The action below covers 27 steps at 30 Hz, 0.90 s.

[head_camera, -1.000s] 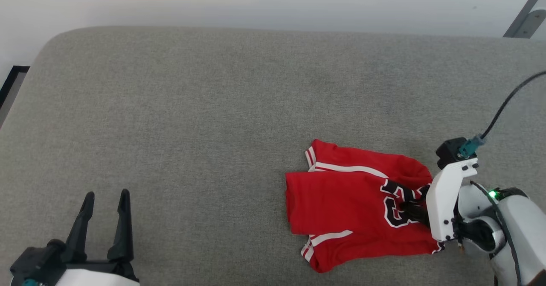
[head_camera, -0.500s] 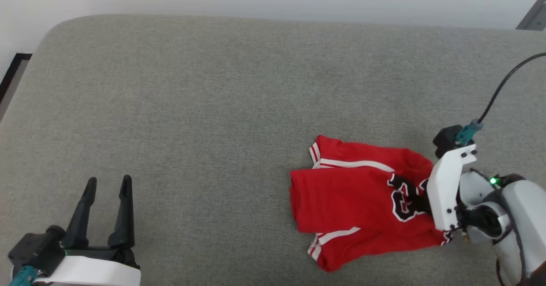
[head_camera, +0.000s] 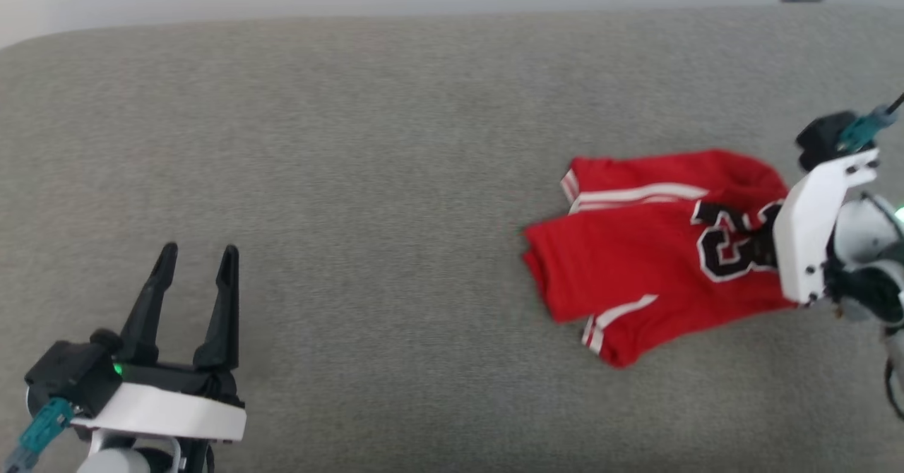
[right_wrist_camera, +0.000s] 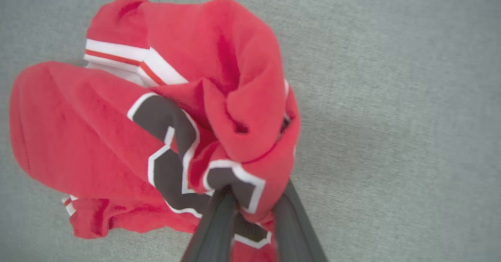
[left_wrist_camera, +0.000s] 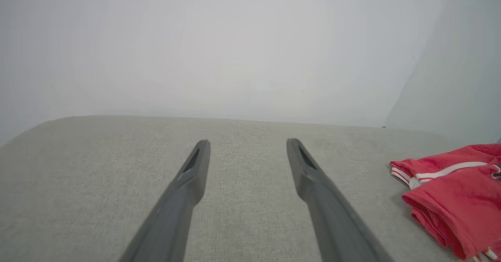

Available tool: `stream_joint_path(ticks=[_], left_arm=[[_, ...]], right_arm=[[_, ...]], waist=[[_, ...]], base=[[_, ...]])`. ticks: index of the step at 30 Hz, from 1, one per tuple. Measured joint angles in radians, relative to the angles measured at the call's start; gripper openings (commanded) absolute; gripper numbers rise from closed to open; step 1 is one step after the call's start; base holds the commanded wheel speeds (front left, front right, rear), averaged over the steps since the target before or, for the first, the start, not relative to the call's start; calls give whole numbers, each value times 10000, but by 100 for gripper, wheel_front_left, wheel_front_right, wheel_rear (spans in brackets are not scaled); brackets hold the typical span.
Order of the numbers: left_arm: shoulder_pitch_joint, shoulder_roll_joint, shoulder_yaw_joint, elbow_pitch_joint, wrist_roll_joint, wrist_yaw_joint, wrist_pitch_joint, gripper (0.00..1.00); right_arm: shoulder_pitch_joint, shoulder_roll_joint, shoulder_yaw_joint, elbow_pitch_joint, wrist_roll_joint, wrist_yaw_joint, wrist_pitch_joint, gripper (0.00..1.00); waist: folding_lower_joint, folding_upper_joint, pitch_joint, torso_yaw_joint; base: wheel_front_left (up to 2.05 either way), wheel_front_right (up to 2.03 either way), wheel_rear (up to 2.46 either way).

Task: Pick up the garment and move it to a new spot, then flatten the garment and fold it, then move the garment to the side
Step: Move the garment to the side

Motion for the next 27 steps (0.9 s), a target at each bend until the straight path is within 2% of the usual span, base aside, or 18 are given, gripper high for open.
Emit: stream_joint_path(ticks=[6,14,20,27], left_arm=[[-530,151,-280,-165,31,-2,0,100],[-1518,508,-1089,-265,104,-2,-2,100],[-2536,832,-1979,-322,157,-2,-2,100],[-3599,1041,-3055,-303,155,-2,0,100]], right_arm=[[-678,-297,-376,-35,-393,0,-167,0],[-1643,-665,-848,491,-1049,0,-1135,0],[-2549,-976,-991,1419,-1755,0,-2362,0],[-3478,-959,-1381,2709,-3078,0,-3545,0]], waist=[[0,0,282,-683],[0,0,845,-1551],[0,0,1461,-2149],[0,0,2087,-2476]], base=[[0,0,0],[0,0,0],[0,0,0],[0,0,0]])
